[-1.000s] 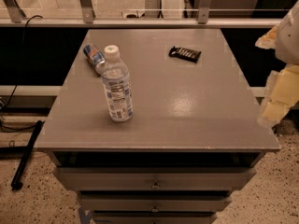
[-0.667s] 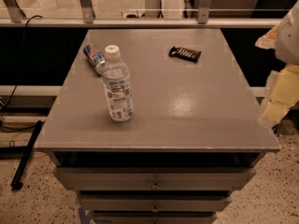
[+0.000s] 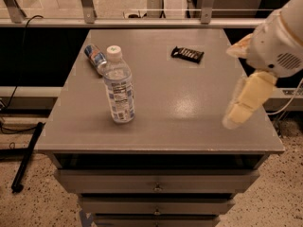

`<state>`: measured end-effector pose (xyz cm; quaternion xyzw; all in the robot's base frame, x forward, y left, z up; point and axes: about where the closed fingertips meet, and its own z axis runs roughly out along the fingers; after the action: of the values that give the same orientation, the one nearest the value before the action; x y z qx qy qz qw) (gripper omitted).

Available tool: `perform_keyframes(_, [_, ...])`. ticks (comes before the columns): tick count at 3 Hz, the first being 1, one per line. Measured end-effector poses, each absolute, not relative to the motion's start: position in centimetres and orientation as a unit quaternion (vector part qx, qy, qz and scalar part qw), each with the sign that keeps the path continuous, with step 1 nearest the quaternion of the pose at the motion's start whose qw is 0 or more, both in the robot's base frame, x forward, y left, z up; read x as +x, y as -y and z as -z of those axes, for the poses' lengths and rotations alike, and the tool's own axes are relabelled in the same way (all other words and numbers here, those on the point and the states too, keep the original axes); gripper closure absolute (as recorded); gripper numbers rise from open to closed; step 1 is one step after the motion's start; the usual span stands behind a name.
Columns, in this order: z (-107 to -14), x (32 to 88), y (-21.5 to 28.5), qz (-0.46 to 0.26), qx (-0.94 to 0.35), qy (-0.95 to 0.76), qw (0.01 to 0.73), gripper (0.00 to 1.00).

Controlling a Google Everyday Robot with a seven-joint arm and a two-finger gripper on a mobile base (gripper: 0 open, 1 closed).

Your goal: Knock blue plastic bottle over

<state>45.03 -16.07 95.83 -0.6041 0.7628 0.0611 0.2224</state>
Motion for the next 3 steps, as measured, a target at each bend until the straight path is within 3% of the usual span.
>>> perform_keyframes(1, [-94.1,46.5,6.8,-0.174,-0.595,-0.727,0.295,0.0])
perform_keyframes(3, [-92.4,49.3,-2.1,-0.285,-0.578,-0.661,0.384,0.0])
